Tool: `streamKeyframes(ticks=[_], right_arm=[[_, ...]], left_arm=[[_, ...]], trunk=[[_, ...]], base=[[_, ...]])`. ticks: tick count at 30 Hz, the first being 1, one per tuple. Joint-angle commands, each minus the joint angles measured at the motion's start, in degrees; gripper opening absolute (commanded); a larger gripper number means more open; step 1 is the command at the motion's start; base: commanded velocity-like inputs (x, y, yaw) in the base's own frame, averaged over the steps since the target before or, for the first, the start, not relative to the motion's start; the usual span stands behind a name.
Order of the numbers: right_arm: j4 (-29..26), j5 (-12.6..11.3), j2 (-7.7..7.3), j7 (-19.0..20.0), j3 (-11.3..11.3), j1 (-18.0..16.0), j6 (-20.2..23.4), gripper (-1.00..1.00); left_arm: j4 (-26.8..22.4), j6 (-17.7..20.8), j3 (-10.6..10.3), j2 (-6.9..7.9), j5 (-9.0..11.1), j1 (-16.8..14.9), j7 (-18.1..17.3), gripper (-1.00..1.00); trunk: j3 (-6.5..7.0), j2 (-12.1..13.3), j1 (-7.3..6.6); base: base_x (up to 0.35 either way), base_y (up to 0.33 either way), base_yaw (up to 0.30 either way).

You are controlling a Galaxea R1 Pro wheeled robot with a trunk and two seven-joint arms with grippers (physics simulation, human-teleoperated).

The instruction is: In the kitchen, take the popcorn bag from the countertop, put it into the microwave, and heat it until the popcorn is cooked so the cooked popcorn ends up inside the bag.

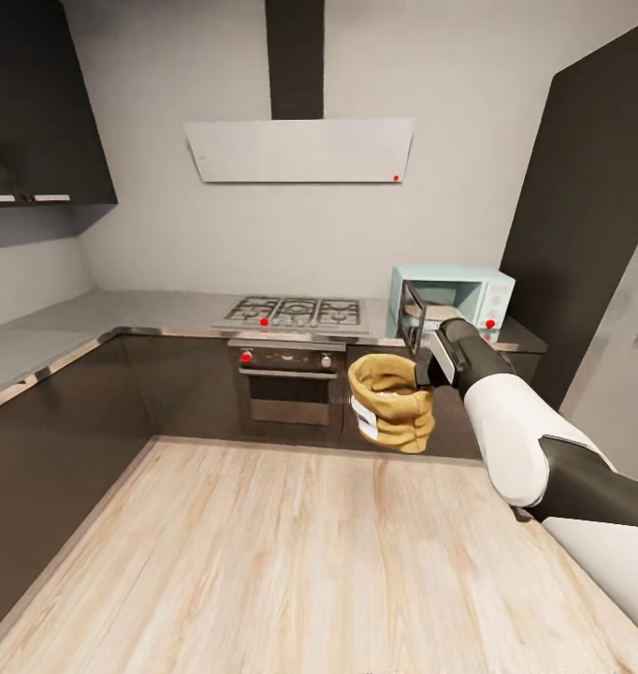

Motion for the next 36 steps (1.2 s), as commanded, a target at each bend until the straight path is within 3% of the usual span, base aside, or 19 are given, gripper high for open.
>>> streamKeyframes(ticks=[1,36], right_arm=[[-0.03,-0.1,0.09,-0.35,-0.43,-0.05,0.08,-1.0],[-0.03,-0.06,-0.88,-0.29,-0.43,-0.06,0.08,-1.0]], left_arm=[[-0.06,-0.12,0.03,-0.02,0.22,0.01,0.15,1.0],[-0.06,-0.03,0.05,-0.02,0.22,0.01,0.13,1.0]], trunk=[[-0.07,-0.05,0.01],[-0.07,-0.05,0.01]], base=[[0.0,0.0,-0.243],[0.0,0.0,-0.243]])
